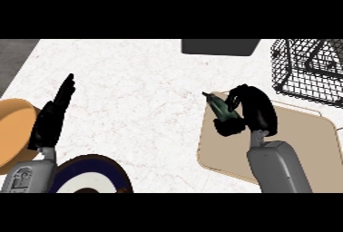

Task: Pick the eggplant from the tray and place it in the tiered basket

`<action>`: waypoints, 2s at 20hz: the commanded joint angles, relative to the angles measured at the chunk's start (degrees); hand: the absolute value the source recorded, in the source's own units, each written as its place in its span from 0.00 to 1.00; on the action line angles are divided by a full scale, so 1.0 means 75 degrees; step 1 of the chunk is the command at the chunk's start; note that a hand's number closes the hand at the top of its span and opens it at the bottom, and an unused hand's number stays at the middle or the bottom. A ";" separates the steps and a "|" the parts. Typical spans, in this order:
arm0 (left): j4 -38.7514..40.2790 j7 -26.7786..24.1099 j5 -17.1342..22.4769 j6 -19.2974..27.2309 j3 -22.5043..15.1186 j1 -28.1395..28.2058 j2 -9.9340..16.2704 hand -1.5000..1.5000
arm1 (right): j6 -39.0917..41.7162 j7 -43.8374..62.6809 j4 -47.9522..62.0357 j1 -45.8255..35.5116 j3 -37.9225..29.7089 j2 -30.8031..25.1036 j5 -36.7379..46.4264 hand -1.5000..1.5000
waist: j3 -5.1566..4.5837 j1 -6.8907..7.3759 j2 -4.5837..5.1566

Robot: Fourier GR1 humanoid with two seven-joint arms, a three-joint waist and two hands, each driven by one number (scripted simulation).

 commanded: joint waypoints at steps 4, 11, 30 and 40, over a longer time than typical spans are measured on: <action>0.0057 0.0063 -0.0001 0.0030 0.0114 -0.0174 0.0073 0.50 | -0.1327 0.2228 -0.0096 -0.2716 0.0125 0.0182 0.0932 1.00 | 0.0001 -0.0167 -0.0049; 0.0028 0.0000 -0.0150 0.0227 0.0137 0.0072 -0.0013 0.50 | -0.0427 0.2450 0.0367 -0.4398 -0.0680 -0.0733 0.1444 1.00 | 0.0006 -0.0329 -0.0049; 0.0327 -0.0105 0.0141 -0.0179 0.0380 -0.0114 0.0152 0.50 | -0.0198 -0.0195 0.3808 -0.5420 -0.1677 -0.3255 0.1338 1.00 | 0.0006 -0.0281 0.0012; 0.0140 0.0055 0.0144 -0.0244 0.0416 -0.0146 0.0208 0.50 | -0.1437 -0.1125 0.5978 -0.5576 -0.1726 -0.4309 0.2337 1.00 | 0.0012 -0.0245 0.0002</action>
